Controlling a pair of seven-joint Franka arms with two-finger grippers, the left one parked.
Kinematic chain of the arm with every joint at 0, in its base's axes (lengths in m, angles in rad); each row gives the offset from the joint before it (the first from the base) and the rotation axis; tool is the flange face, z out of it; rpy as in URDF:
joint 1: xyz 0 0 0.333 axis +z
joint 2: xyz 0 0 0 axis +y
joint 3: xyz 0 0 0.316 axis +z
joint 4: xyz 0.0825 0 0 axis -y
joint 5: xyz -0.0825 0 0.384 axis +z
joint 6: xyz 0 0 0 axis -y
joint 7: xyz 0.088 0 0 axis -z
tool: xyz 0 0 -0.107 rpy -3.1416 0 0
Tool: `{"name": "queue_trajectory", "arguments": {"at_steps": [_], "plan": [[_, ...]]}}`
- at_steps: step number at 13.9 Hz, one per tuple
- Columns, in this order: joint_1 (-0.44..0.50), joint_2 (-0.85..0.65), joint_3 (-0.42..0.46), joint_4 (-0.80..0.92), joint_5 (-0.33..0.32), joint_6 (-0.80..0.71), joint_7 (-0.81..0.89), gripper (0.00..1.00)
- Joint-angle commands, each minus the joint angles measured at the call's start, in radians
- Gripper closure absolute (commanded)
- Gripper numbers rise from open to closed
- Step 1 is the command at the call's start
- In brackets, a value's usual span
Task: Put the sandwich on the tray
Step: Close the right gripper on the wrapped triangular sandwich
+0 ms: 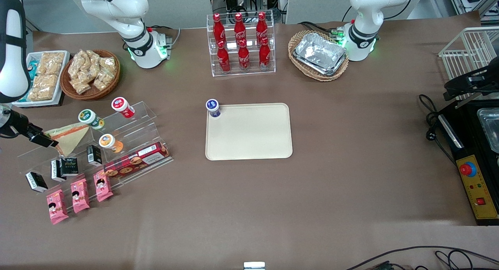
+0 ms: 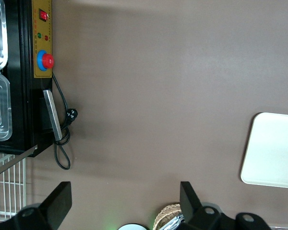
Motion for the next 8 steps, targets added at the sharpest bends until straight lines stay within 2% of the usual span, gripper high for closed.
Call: {"name": "queue_trajectory", "arguments": {"at_steps": [1, 8], "plan": [[-0.003, 0.007, 0.0, -0.035, -0.014, 0.062, -0.018, 0.0], [-0.001, 0.041, 0.001, -0.038, -0.014, 0.092, -0.018, 0.0]]}}
